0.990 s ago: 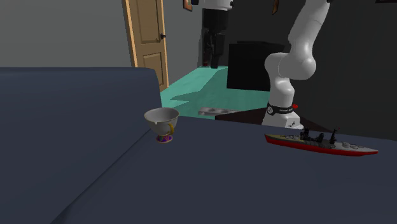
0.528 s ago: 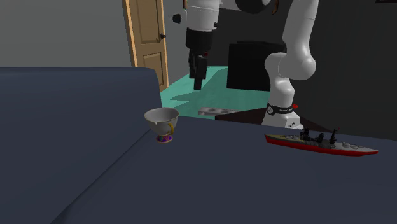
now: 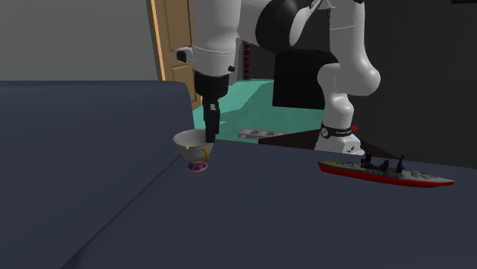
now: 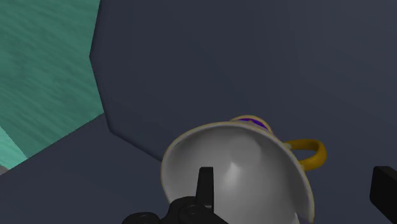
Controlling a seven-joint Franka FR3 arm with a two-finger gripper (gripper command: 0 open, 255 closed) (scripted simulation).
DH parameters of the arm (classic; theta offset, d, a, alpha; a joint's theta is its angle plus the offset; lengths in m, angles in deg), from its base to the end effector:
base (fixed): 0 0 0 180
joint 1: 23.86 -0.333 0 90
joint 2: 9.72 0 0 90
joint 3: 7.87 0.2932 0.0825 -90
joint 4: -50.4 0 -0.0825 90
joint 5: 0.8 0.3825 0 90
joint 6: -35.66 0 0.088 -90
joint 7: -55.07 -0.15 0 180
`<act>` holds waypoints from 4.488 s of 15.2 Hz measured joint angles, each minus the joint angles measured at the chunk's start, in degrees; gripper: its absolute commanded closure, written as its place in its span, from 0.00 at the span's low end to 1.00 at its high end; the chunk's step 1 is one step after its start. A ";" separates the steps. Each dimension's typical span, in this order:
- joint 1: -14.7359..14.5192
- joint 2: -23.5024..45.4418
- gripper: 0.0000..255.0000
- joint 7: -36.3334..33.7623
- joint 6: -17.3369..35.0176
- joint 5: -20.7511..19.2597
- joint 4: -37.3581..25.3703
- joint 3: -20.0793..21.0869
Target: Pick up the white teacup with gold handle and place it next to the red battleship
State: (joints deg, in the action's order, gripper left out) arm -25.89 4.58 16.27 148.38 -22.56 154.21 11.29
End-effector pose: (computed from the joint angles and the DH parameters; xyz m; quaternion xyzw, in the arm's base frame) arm 0.5806 0.1763 0.3431 0.9878 -0.0754 0.0334 0.1319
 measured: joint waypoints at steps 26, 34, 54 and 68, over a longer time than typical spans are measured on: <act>-1.75 9.85 1.00 -3.50 3.05 -5.74 -4.77 -1.68; -1.64 8.14 1.00 -2.17 0.13 -4.60 -6.16 -1.23; -1.88 4.20 1.00 2.66 -12.38 -1.83 -15.74 -0.31; -4.20 -4.69 1.00 -1.05 -16.14 1.34 -9.62 2.39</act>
State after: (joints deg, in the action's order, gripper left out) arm -30.09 -0.11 15.22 132.25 -21.21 144.59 13.67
